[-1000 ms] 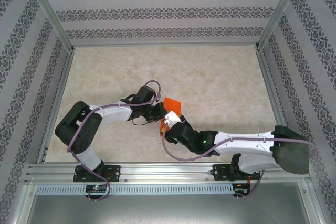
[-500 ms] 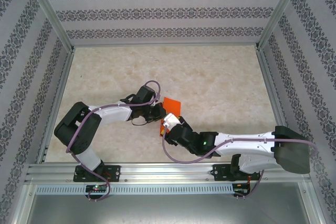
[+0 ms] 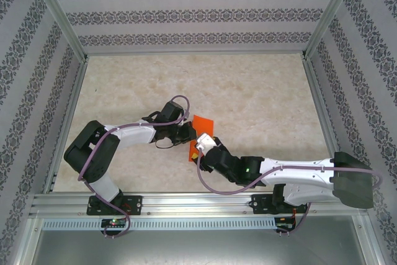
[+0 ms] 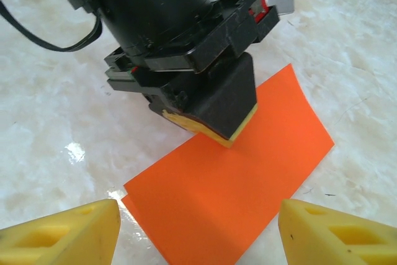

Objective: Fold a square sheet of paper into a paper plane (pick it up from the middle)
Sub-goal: Fold the triangle a second time at the center of the table.

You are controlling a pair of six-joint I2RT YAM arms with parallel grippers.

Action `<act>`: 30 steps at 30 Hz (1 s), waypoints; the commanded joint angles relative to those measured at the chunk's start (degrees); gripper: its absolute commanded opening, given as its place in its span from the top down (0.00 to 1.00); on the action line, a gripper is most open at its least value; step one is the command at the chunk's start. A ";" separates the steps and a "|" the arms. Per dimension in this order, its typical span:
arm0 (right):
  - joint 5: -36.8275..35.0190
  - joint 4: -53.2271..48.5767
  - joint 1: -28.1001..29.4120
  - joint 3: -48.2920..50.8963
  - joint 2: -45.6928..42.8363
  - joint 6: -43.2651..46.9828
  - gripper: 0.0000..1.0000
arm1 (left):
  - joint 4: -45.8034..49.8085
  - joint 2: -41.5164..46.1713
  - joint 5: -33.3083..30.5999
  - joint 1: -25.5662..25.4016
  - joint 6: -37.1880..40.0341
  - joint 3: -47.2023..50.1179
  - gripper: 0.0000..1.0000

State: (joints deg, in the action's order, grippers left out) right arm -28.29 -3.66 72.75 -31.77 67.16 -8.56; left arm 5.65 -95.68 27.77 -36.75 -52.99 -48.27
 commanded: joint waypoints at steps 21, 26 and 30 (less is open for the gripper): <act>-7.77 -0.15 0.55 -10.33 19.87 1.36 0.30 | -0.07 1.10 0.58 0.45 -0.01 -0.59 0.92; -8.08 -1.46 0.72 -11.03 21.00 -0.95 0.40 | 0.06 0.93 0.62 0.45 0.05 -0.76 0.91; -9.48 -1.24 0.99 -10.22 20.06 -2.27 0.52 | 0.14 0.93 0.65 0.45 0.19 -0.72 0.91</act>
State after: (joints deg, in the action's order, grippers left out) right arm -34.79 -4.54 72.84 -41.17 87.74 -8.80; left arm 5.63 -95.68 28.01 -36.75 -53.01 -48.27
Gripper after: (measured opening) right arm 0.489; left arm 0.090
